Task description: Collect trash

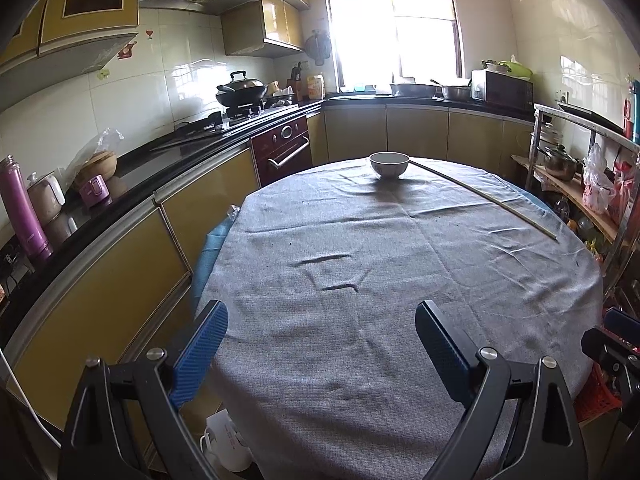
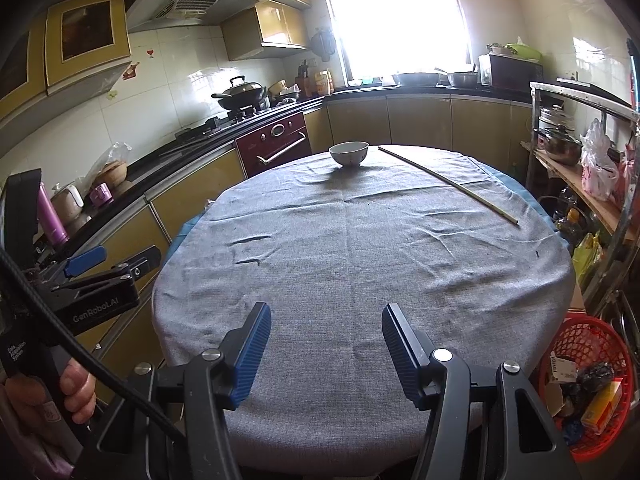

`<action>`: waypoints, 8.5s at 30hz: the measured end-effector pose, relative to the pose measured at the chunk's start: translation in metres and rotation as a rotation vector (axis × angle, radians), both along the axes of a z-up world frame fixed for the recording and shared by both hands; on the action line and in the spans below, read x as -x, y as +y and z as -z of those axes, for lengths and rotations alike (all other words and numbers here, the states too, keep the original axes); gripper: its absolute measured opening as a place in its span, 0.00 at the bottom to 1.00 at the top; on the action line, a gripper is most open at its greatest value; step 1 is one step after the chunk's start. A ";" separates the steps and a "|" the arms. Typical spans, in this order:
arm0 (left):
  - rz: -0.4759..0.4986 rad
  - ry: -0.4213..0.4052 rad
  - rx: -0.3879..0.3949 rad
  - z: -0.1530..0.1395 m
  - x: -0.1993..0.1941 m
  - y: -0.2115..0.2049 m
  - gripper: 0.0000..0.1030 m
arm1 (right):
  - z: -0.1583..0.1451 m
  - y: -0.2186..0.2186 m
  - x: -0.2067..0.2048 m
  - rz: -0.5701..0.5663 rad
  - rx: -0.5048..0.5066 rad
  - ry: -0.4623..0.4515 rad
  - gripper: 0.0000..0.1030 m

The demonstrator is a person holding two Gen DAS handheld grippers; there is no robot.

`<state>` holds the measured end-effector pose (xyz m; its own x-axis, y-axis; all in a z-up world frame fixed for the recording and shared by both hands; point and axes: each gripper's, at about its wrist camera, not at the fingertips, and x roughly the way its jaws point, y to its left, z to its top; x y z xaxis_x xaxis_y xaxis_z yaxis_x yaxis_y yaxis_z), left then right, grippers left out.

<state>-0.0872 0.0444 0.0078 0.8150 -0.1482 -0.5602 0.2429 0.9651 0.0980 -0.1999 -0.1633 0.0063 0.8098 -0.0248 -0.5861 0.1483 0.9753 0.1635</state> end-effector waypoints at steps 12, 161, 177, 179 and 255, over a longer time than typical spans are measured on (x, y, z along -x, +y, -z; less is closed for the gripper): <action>0.003 0.011 0.001 0.001 -0.003 0.000 0.92 | 0.002 0.001 -0.001 -0.002 0.002 0.005 0.60; 0.033 0.103 -0.030 0.032 -0.024 -0.008 0.92 | 0.005 -0.003 -0.045 -0.016 0.098 0.021 0.60; 0.002 0.093 -0.039 0.004 -0.054 -0.032 0.92 | -0.006 -0.022 -0.085 -0.062 0.086 0.046 0.60; 0.010 0.089 -0.040 -0.001 -0.057 -0.037 0.92 | -0.007 -0.027 -0.088 -0.061 0.078 0.049 0.60; -0.097 0.054 0.060 -0.025 -0.091 0.059 0.92 | -0.029 0.074 -0.164 -0.175 0.168 0.108 0.60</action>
<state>0.0039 0.1033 0.0333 0.7963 -0.1047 -0.5957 0.1513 0.9881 0.0286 -0.0357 -0.0891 0.0350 0.7433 0.0061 -0.6689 -0.0177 0.9998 -0.0106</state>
